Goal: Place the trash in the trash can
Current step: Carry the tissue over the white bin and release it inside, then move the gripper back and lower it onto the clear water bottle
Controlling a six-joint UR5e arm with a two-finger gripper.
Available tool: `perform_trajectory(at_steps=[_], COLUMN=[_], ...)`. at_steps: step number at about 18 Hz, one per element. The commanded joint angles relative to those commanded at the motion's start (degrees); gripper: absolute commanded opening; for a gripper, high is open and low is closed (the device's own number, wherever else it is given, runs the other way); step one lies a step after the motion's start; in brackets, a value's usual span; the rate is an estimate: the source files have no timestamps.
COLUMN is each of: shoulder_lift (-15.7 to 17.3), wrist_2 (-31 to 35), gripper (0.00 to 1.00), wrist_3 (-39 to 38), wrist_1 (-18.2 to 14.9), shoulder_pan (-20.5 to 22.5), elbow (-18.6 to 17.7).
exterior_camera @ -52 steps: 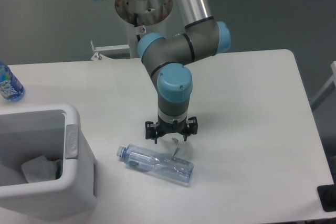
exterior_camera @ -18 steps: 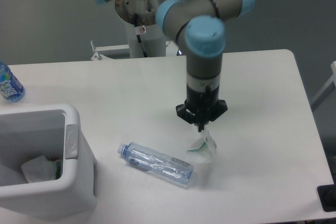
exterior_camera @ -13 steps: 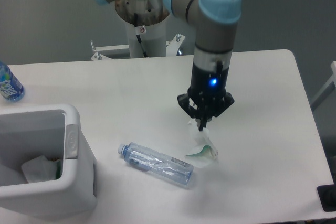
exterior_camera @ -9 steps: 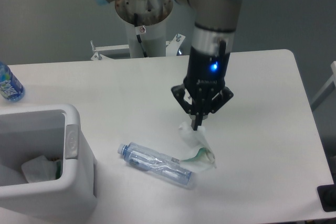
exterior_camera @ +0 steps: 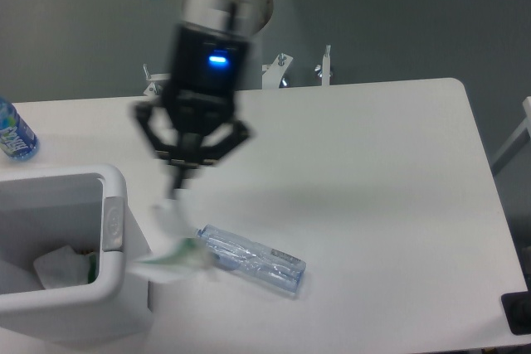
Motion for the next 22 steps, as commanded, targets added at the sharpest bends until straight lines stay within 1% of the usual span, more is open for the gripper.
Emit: perform_trajectory(at_steps=[2, 5, 6, 8, 9, 10, 11, 15, 18, 22], shoulder_lift=[-0.3, -0.4, -0.4, -1.5, -1.7, -1.9, -2.1, -2.1, -1.9, -1.7], wrist_2=[0.1, 0.2, 0.1, 0.0, 0.3, 0.3, 0.3, 0.2, 0.4, 1.4], gripper=[0.00, 0.00, 0.04, 0.64, 0.86, 0.96, 1.00, 1.00, 1.00, 1.00], wrist_3=[-0.1, -0.5, -0.4, 0.3, 0.3, 0.3, 0.1, -0.4, -0.4, -3.0], wrist_1=[0.1, 0.1, 0.1, 0.2, 0.2, 0.2, 0.2, 0.2, 0.1, -0.2], shoulder_pan=[-3.2, -6.1, -6.3, -6.6, -6.7, -6.6, -6.6, -6.6, -5.8, 1.0], elbow=[-0.6, -1.5, -1.8, -1.8, -1.8, -1.8, -1.6, -0.4, -0.5, -1.1])
